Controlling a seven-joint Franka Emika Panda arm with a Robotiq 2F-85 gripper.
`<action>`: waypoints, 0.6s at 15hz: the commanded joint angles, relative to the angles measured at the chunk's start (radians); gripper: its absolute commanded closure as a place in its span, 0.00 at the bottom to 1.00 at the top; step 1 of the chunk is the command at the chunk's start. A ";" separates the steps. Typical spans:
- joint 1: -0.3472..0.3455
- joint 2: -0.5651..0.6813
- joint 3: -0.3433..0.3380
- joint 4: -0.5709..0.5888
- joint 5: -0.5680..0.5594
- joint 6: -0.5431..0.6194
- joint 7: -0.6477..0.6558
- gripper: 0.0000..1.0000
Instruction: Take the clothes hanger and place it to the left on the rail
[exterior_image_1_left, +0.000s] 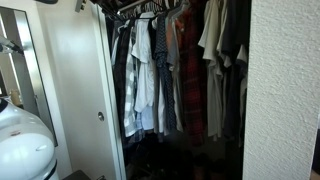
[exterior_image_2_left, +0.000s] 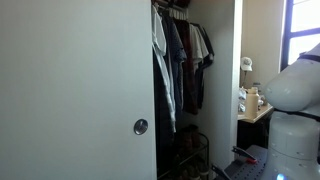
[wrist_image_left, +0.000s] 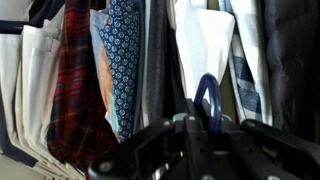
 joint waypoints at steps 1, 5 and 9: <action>0.005 0.050 -0.035 0.006 0.011 0.067 -0.049 0.97; 0.005 0.110 -0.069 0.016 0.008 0.136 -0.089 0.97; 0.003 0.170 -0.091 0.031 0.002 0.197 -0.117 0.97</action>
